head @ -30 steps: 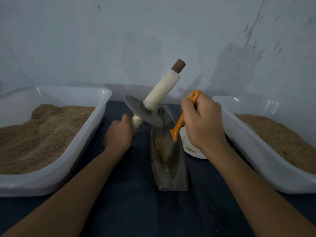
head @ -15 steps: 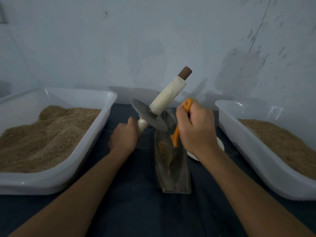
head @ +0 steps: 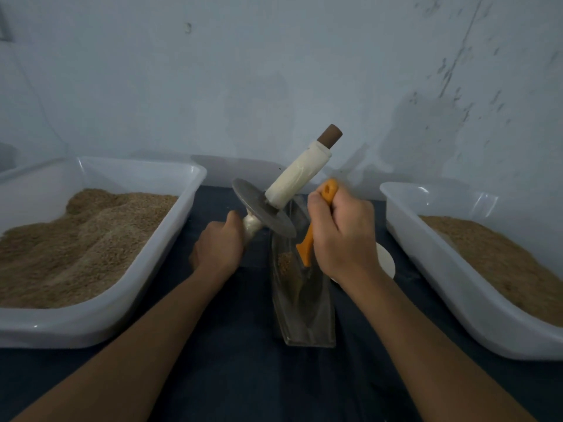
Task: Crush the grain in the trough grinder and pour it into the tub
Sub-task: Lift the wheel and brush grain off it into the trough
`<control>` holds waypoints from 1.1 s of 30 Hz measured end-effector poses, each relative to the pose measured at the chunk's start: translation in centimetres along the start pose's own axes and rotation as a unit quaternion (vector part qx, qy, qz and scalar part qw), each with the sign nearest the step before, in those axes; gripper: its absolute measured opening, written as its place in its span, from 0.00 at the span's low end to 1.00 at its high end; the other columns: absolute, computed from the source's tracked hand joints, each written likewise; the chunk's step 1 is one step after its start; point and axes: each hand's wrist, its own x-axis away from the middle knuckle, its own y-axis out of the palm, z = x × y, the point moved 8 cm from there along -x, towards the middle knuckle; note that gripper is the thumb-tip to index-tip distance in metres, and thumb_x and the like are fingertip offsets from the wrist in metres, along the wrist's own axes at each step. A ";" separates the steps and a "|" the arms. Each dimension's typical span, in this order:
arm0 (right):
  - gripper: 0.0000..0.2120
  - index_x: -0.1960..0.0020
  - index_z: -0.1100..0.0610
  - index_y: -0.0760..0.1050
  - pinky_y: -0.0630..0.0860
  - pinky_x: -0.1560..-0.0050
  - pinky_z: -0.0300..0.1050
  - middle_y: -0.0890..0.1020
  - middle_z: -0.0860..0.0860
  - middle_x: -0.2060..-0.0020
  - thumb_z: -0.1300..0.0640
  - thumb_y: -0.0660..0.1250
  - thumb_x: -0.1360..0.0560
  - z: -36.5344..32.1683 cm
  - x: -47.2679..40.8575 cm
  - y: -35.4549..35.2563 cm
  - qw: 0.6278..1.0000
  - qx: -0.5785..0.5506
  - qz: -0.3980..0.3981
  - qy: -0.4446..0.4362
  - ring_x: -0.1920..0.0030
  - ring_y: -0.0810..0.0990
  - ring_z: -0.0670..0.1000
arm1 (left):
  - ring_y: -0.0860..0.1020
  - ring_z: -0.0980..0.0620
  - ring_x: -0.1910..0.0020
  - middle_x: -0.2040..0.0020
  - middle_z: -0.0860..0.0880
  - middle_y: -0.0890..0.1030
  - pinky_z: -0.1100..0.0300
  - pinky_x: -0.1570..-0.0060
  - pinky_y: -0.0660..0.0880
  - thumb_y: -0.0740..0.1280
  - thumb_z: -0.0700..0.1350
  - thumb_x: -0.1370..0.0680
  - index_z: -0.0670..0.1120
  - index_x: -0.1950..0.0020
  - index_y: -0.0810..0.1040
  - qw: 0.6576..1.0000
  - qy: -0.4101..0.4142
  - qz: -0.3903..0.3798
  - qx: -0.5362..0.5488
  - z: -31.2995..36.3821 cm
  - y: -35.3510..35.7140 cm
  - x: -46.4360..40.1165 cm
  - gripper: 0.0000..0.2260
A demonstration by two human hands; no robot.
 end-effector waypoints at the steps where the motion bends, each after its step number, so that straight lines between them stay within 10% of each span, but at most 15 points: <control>1: 0.17 0.64 0.58 0.65 0.64 0.75 0.44 0.67 0.49 0.76 0.58 0.60 0.17 -0.1 -0.1 0.0 1.000 -0.008 0.006 -0.006 0.77 0.66 0.50 | 0.80 0.42 0.57 0.58 0.42 0.83 0.51 0.58 0.70 0.50 0.62 0.24 0.46 0.53 0.81 1.000 0.001 0.000 -0.001 0.0 0.0 0.1 0.26; 20: 0.15 0.64 0.60 0.66 0.63 0.73 0.35 0.67 0.51 0.74 0.63 0.61 0.19 0.2 -0.7 -3.2 0.995 -0.065 0.068 -0.021 0.75 0.66 0.44 | 0.74 0.48 0.60 0.58 0.47 0.76 0.55 0.65 0.60 0.54 0.53 0.16 0.46 0.56 0.73 0.997 0.035 -0.001 -0.066 0.1 0.0 -0.7 0.15; 33: 0.09 0.55 0.55 0.75 0.66 0.69 0.36 0.73 0.47 0.69 0.58 0.63 0.16 0.5 0.1 -8.6 0.991 0.098 0.056 -0.073 0.69 0.73 0.51 | 0.79 0.42 0.56 0.55 0.43 0.82 0.53 0.59 0.68 0.55 0.56 0.19 0.44 0.51 0.78 0.993 0.046 0.039 -0.100 0.2 -0.8 -1.4 0.19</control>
